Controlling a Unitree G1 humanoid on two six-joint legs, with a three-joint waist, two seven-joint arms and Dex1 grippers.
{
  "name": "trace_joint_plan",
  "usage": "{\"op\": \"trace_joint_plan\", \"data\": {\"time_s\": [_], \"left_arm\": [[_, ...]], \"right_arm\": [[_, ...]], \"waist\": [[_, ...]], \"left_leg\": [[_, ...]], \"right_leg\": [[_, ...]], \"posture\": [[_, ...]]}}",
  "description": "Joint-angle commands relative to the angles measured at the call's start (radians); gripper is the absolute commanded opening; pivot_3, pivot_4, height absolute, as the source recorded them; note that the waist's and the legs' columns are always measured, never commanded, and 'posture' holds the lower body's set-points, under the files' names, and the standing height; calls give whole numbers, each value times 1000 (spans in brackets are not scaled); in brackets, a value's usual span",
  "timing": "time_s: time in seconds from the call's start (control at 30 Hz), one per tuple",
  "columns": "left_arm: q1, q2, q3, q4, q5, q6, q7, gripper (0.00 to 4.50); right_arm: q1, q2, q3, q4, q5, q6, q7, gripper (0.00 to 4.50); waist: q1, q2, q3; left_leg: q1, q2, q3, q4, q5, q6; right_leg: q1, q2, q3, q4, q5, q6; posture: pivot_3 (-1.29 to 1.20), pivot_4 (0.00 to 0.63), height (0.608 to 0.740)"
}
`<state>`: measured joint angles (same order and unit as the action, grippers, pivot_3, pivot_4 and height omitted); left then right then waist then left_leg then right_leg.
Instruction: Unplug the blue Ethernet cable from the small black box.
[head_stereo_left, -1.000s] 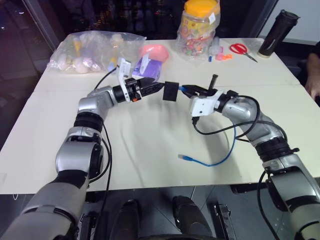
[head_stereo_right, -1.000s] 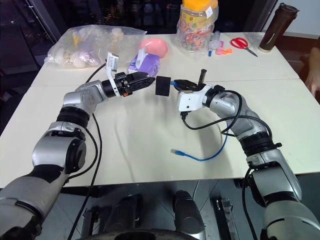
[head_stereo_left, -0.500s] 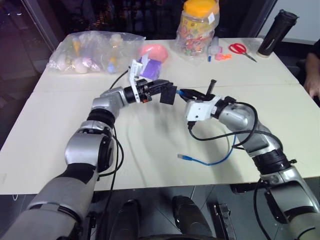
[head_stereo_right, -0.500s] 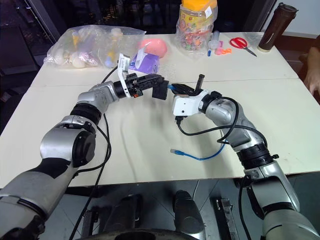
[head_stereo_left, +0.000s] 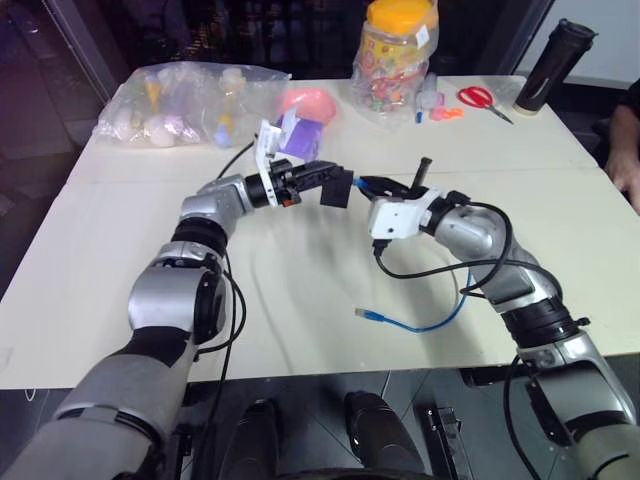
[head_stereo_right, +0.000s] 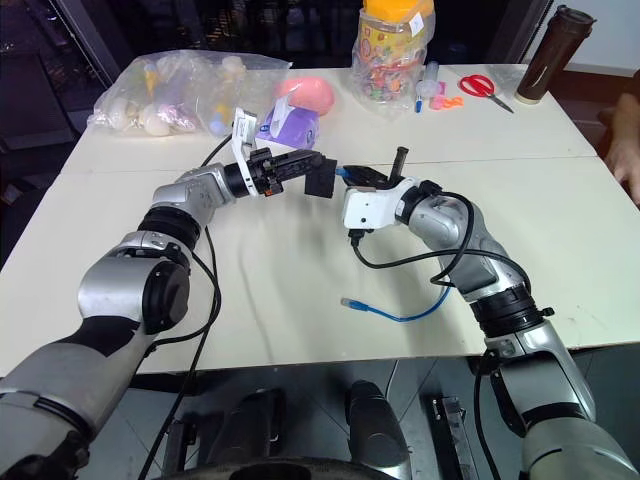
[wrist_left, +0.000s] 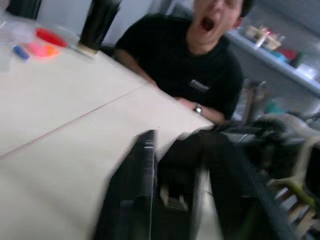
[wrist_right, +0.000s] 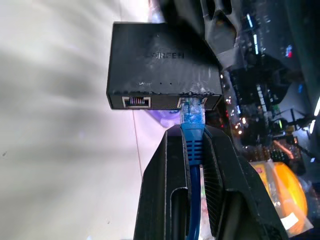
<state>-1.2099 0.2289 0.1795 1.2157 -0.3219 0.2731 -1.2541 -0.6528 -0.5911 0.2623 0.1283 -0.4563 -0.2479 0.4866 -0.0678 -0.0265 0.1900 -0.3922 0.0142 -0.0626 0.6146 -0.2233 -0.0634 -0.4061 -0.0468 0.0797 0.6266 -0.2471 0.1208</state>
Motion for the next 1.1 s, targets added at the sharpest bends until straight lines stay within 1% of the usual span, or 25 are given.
{"op": "trace_joint_plan", "data": {"time_s": [0.03,0.27,0.37,0.5,0.53,0.63,0.7,0.73,0.8,0.83,0.87,0.9,0.93,1.0,1.03,1.1], "left_arm": [[7,14,5,-12,10,6,-11,3052],[19,20,12,-17,10,11,-34,3052],[23,21,-1,-26,12,32,-89,2192],[19,16,-6,-34,20,41,-96,580],[19,15,-5,-35,21,42,-97,483],[20,12,-2,-40,21,41,-85,484],[16,5,13,-43,11,45,-49,484],[14,2,23,-45,1,51,-36,484],[11,1,37,-52,-15,71,-29,484],[7,2,57,-55,-37,97,-29,484],[1,4,80,-57,-62,132,-30,484],[-2,6,96,-59,-79,157,-31,484],[-7,10,118,-68,-111,214,-58,484],[-7,16,135,-90,-146,290,-99,484],[0,15,137,-112,-163,333,-120,484],[14,14,139,-153,-189,400,-140,484]], "right_arm": [[-26,3,-34,-50,12,-11,-19,0],[-25,10,-33,-54,11,-7,-28,0],[-29,17,-30,-57,11,-6,-29,0],[-29,20,-31,-61,11,-4,-28,0],[-29,20,-31,-62,11,-3,-28,0],[-25,22,-32,-68,16,-2,-24,0],[-12,20,-43,-85,39,4,-13,965],[0,15,-55,-99,41,20,-13,1361],[40,9,-94,-141,63,91,-6,2406],[90,42,-163,-202,161,197,3,2711],[137,96,-239,-275,293,325,7,2711],[168,136,-291,-332,385,420,11,2711],[205,199,-363,-422,548,563,6,2711],[242,274,-447,-547,765,756,-8,2711],[271,318,-498,-618,942,860,-36,2711],[306,373,-558,-708,1180,992,-94,2711]], "waist": [[0,0,0],[1,0,0],[0,0,0],[1,0,0],[0,0,0],[0,0,0],[0,0,0],[0,0,0],[1,0,0],[3,0,0],[8,-1,0],[9,-1,0],[12,-1,0],[15,-1,0],[16,-1,0],[17,-1,0]], "left_leg": [[0,0,0,0,0,0],[0,0,0,0,0,0],[0,0,0,0,0,0],[0,0,0,0,0,0],[0,0,0,0,0,0],[0,0,0,0,0,0],[0,0,0,0,0,0],[0,0,0,0,0,0],[0,0,0,0,0,0],[0,0,0,0,0,0],[0,0,0,0,0,0],[0,0,-2,0,0,0],[-1,0,-2,0,0,0],[-1,0,-3,0,0,0],[-1,0,-3,0,0,0],[0,1,-4,0,0,0]], "right_leg": [[0,0,0,0,0,0],[0,0,0,0,0,0],[0,0,0,0,0,0],[0,0,0,0,0,0],[0,0,0,0,0,0],[0,0,0,0,0,0],[0,0,0,0,0,0],[0,0,0,0,0,0],[0,0,0,0,0,0],[0,0,0,0,0,0],[0,0,0,0,0,0],[1,0,-1,0,0,0],[1,0,-1,1,0,0],[1,0,-2,2,0,0],[1,0,-2,3,0,0],[1,0,-2,3,0,0]], "posture": [[0,150,739],[0,150,739],[0,150,739],[0,150,739],[0,150,739],[0,150,739],[0,150,739],[0,150,739],[0,150,739],[0,150,739],[0,150,739],[0,150,739],[0,150,739],[0,150,739],[0,150,739],[0,150,739]]}}
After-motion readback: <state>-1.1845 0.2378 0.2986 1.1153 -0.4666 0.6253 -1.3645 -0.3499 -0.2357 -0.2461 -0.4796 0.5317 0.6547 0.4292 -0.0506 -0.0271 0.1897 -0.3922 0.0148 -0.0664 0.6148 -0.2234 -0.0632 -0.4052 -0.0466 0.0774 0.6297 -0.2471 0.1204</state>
